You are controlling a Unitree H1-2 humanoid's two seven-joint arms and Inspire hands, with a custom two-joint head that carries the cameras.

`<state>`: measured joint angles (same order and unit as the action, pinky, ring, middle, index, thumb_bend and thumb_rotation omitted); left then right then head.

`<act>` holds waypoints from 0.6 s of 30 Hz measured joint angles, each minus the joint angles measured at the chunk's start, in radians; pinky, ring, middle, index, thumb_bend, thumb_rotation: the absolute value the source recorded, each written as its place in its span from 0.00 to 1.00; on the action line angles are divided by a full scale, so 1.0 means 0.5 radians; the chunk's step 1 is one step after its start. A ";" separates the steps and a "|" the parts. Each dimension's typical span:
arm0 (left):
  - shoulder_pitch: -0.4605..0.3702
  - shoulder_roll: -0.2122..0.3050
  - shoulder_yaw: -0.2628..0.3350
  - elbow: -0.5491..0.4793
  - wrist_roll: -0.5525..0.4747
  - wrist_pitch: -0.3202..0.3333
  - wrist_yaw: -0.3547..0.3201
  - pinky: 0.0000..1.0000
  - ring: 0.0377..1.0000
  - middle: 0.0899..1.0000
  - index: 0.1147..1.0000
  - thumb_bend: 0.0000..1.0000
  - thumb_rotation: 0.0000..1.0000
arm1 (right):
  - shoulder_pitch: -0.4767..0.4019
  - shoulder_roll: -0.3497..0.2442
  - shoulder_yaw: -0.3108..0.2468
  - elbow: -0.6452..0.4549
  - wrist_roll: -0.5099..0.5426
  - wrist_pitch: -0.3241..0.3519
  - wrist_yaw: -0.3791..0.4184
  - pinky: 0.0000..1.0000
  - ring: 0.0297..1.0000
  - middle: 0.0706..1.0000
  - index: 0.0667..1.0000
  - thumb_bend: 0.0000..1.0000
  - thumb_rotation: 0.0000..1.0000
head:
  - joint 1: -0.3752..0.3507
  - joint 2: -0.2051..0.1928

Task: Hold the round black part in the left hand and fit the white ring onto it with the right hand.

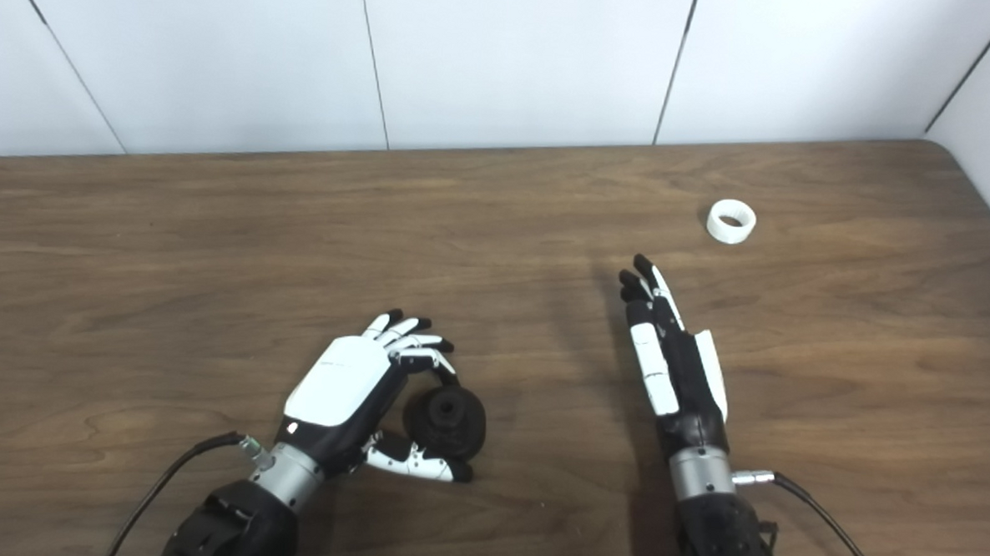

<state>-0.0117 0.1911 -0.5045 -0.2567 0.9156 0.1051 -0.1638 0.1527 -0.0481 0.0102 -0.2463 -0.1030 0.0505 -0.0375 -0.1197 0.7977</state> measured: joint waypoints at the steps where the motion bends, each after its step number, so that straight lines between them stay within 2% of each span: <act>1: 0.000 -0.001 0.000 0.000 0.001 0.000 0.000 1.00 0.92 0.79 0.42 0.52 0.05 | -0.001 -0.001 -0.003 -0.013 0.007 0.021 0.004 0.96 0.93 0.91 0.96 0.46 1.00 | 0.000 0.000; 5: 0.000 -0.002 -0.001 0.001 0.009 0.000 -0.001 1.00 0.92 0.79 0.42 0.52 0.06 | -0.013 -0.008 -0.023 -0.088 0.011 0.094 0.010 0.93 0.92 0.91 0.95 0.47 0.99 | -0.009 0.003; 7: 0.000 -0.005 -0.001 0.002 0.012 0.000 -0.001 1.00 0.92 0.79 0.42 0.52 0.05 | -0.017 -0.012 -0.037 -0.120 -0.007 0.137 0.009 0.91 0.92 0.90 0.93 0.47 0.83 | -0.003 0.000; 8: 0.000 -0.007 -0.001 0.003 0.013 0.001 -0.001 1.00 0.92 0.80 0.42 0.52 0.05 | -0.019 -0.016 -0.046 -0.135 -0.027 0.157 0.008 0.91 0.92 0.90 0.92 0.47 0.80 | -0.003 0.000; 10: 0.000 -0.011 -0.001 0.007 0.013 0.001 -0.001 1.00 0.92 0.79 0.42 0.52 0.05 | -0.027 -0.035 -0.061 -0.159 -0.096 0.210 0.005 0.91 0.91 0.88 0.88 0.51 0.67 | -0.006 0.000; 13: 0.000 -0.015 0.000 0.012 0.013 0.001 0.000 1.00 0.92 0.79 0.42 0.52 0.05 | -0.037 -0.106 -0.094 -0.203 -0.187 0.263 0.005 0.90 0.90 0.88 0.86 0.53 0.55 | -0.006 0.000; 14: 0.000 -0.015 0.001 0.013 0.013 0.001 0.000 1.00 0.92 0.79 0.42 0.52 0.05 | -0.046 -0.133 -0.112 -0.215 -0.210 0.290 0.004 0.89 0.90 0.88 0.86 0.53 0.53 | -0.006 0.000; 15: 0.000 -0.015 0.001 0.014 0.013 0.000 0.002 1.00 0.92 0.79 0.42 0.52 0.05 | -0.058 -0.160 -0.130 -0.225 -0.231 0.309 0.004 0.88 0.90 0.87 0.85 0.54 0.50 | -0.073 -0.012; 18: 0.000 -0.016 0.001 0.024 0.013 -0.006 0.014 1.00 0.92 0.79 0.42 0.52 0.05 | -0.106 -0.235 -0.173 -0.270 -0.292 0.371 0.004 0.86 0.89 0.87 0.84 0.57 0.46 | -0.074 -0.012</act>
<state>-0.0115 0.1833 -0.5038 -0.2446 0.9219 0.1021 -0.1569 0.0995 -0.1658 -0.0765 -0.3813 -0.2492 0.2359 -0.0357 -0.1565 0.7915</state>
